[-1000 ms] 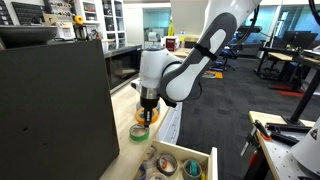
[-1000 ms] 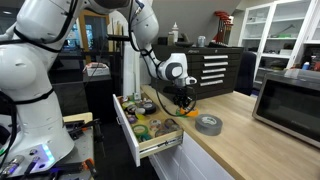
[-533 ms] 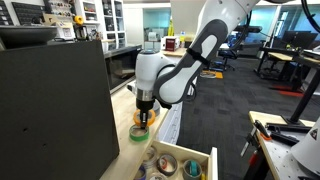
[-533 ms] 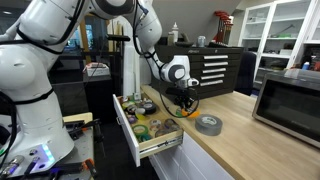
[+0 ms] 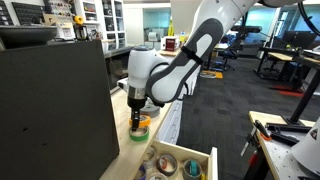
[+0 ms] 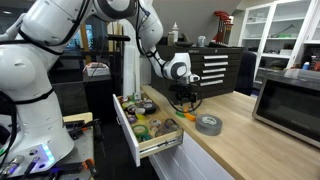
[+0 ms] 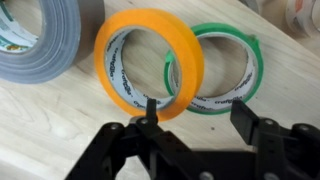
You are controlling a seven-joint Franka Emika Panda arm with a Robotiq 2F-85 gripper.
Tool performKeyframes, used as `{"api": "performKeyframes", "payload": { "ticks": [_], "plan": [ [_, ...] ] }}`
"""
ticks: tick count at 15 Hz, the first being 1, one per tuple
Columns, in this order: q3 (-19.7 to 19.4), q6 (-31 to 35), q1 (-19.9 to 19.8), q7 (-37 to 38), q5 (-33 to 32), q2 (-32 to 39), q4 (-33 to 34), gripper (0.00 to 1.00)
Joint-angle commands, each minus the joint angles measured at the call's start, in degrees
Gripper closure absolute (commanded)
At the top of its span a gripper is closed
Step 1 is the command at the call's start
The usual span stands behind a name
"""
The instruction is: Take the orange masking tape and put it on the counter
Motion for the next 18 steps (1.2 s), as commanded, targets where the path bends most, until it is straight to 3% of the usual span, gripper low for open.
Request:
{"api": "performKeyframes", "payload": {
  "ticks": [1,6,14,18],
  "plan": [
    [-0.08,-1.67,1.56,-0.07,-1.1,-2.57,0.21,0.0],
    [0.07,-5.28,4.03,3.29,-0.04,-5.87,-1.41,0.0],
    [0.53,-23.57,9.16,18.16,2.19,-14.86,-4.83,0.0],
    [2.09,-27.19,8.89,21.51,5.34,-18.55,-7.84,0.0]
  ]
}}
